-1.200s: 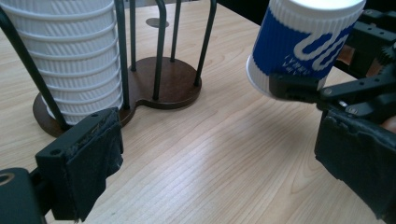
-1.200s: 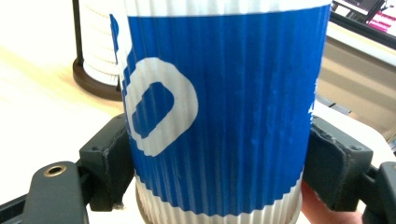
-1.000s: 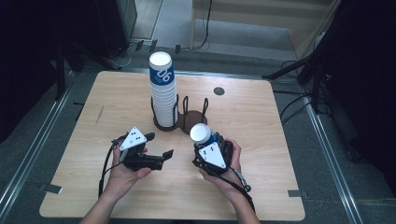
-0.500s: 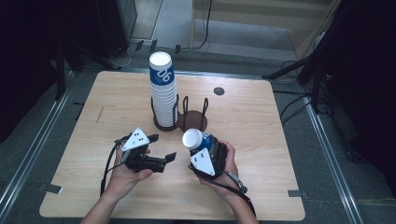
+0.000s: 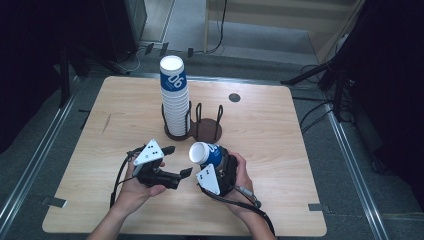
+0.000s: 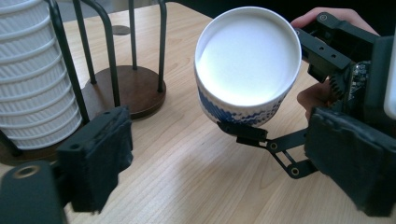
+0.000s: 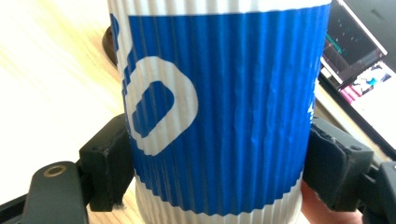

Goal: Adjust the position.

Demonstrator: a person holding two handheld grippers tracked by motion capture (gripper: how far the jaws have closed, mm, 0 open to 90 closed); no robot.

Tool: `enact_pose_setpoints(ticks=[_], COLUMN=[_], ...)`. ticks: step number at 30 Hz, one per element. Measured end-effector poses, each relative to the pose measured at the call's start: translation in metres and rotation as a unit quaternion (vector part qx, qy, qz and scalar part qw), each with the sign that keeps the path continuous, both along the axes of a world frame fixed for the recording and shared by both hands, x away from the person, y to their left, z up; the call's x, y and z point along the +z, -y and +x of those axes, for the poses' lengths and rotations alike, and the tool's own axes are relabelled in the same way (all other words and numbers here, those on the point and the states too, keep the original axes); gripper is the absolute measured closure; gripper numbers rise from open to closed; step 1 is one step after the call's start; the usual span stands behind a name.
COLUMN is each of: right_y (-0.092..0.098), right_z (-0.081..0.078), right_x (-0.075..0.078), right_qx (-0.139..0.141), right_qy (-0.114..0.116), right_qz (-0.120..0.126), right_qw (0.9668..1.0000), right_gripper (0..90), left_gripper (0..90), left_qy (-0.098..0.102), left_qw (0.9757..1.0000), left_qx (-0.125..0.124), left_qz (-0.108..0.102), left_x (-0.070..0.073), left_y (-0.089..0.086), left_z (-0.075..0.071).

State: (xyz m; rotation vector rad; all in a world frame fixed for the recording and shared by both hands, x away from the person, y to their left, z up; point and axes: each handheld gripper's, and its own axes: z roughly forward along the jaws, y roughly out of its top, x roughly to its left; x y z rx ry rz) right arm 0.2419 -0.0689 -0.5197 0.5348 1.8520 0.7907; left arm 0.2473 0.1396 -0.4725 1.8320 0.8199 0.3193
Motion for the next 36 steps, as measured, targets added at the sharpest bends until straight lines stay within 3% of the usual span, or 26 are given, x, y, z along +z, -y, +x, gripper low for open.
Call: enact_pose_setpoints(ticks=[10, 16, 36], right_y=[-0.01, -0.014, -0.023], right_z=[-0.009, -0.013, -0.023], right_x=[-0.001, -0.001, -0.002], right_qx=[0.018, 0.028, 0.053], right_qy=[0.024, 0.036, 0.061], right_qz=[-0.039, -0.054, -0.088], right_qw=[0.9988, 0.9975, 0.9928], right_gripper=[19.5, 19.5, 19.5], left_gripper=[13.2, 13.3, 17.2], left_qy=[0.012, 0.009, 0.012], left_qw=[0.9997, 0.9996, 0.9989], left_qx=[-0.02, -0.026, -0.044], left_qz=[0.002, 0.003, -0.006], left_x=[0.002, 0.001, 0.001], left_y=[0.003, 0.005, 0.006], left_z=[-0.004, -0.004, -0.005])
